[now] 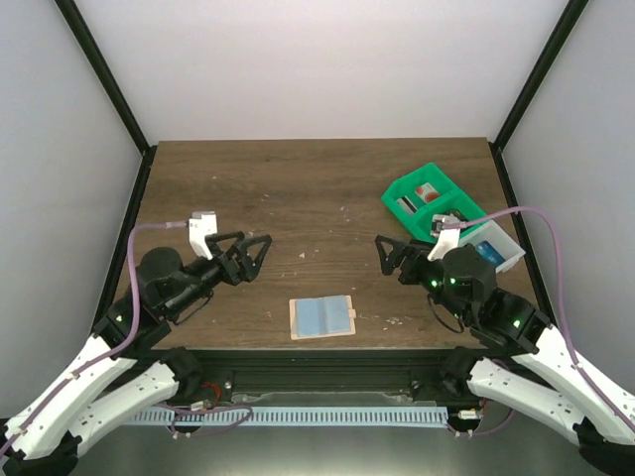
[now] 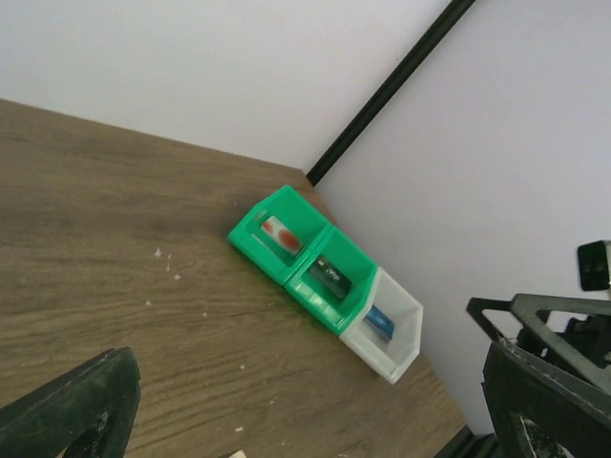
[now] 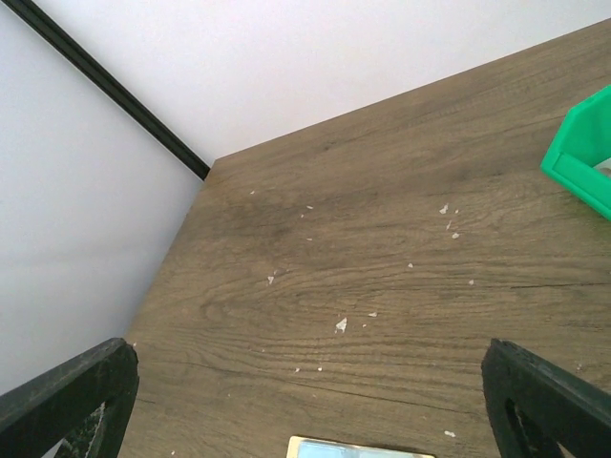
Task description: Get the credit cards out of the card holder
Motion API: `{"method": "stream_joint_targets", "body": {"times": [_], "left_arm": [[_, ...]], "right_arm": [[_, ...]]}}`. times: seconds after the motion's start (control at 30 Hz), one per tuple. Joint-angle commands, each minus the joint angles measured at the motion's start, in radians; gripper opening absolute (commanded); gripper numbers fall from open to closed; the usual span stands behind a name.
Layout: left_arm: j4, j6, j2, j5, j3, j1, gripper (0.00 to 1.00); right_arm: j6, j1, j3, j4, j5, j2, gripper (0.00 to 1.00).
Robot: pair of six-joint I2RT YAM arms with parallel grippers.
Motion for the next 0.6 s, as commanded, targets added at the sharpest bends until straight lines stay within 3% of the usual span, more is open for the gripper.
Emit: {"method": "stream_joint_targets", "body": {"times": [0.0, 0.57], "left_arm": [[-0.03, -0.014, 0.007, -0.018, -0.022, 0.006, 1.0], [-0.009, -0.029, -0.01, -0.03, -0.049, 0.005, 1.0]], "right_arm": [[0.009, 0.0, -0.003, -0.013, 0.033, -0.018, 1.0], [-0.043, 0.0, 0.039, -0.036, 0.056, -0.033, 1.0]]}}
